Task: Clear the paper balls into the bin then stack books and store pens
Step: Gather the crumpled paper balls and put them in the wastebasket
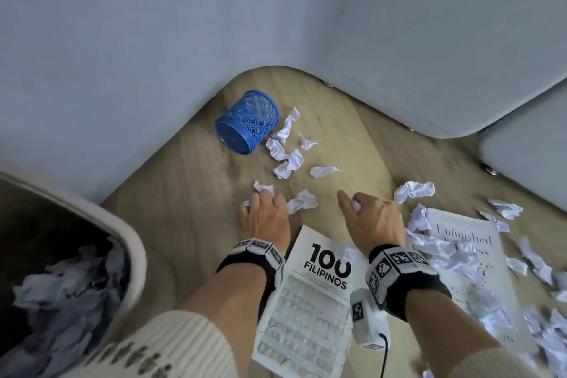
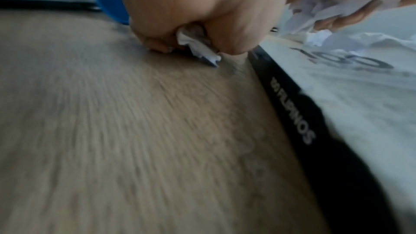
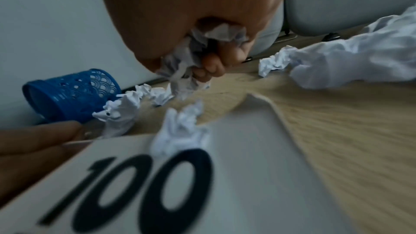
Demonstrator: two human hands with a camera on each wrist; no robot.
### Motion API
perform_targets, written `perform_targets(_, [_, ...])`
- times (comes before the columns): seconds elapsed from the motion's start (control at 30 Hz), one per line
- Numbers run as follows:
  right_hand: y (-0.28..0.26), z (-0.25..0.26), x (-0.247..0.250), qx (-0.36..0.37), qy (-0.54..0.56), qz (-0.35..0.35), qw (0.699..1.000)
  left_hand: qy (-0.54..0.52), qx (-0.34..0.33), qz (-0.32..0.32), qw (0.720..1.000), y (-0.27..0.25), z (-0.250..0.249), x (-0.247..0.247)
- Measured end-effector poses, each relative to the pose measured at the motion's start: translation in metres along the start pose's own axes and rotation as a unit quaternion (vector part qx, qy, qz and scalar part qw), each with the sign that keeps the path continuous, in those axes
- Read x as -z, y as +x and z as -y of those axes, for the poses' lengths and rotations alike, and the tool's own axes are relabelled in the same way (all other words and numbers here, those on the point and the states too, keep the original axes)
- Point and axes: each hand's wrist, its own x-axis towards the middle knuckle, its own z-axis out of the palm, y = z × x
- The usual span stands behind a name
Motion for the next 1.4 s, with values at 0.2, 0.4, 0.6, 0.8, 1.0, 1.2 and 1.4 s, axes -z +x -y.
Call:
perform_targets(0.2, [0.035, 0.04, -0.005, 0.04, 0.081, -0.05, 0.995, -0.034, 0.022, 0.013, 0.999, 0.018, 0.009, -0.001])
perform_targets(0.4, [0.052, 0.058, -0.013, 0.039, 0.141, -0.024, 0.989, -0.018, 0.026, 0.076, 0.997, 0.025, 0.01, 0.012])
perform_targets(0.6, [0.064, 0.076, -0.008, 0.112, 0.101, -0.006, 0.989, -0.035, 0.04, 0.121, 0.991, 0.027, 0.009, 0.023])
perform_targets(0.8, [0.087, 0.1, -0.048, 0.278, -0.068, 0.083, 0.955, -0.048, 0.037, 0.068, 0.996, 0.029, 0.011, 0.012])
perform_targets(1.0, [0.088, 0.08, -0.062, 0.233, -0.072, 0.089, 0.966, -0.049, 0.033, 0.096, 0.994, 0.029, 0.01, 0.015])
perform_targets(1.2, [0.095, 0.057, -0.076, 0.217, -0.181, 0.171, 0.944, -0.068, 0.033, 0.064, 0.995, 0.029, 0.011, 0.01])
perform_targets(1.4, [0.096, 0.07, -0.06, 0.163, -0.075, 0.131, 0.975, -0.058, 0.01, 0.028, 0.998, 0.027, 0.016, 0.0])
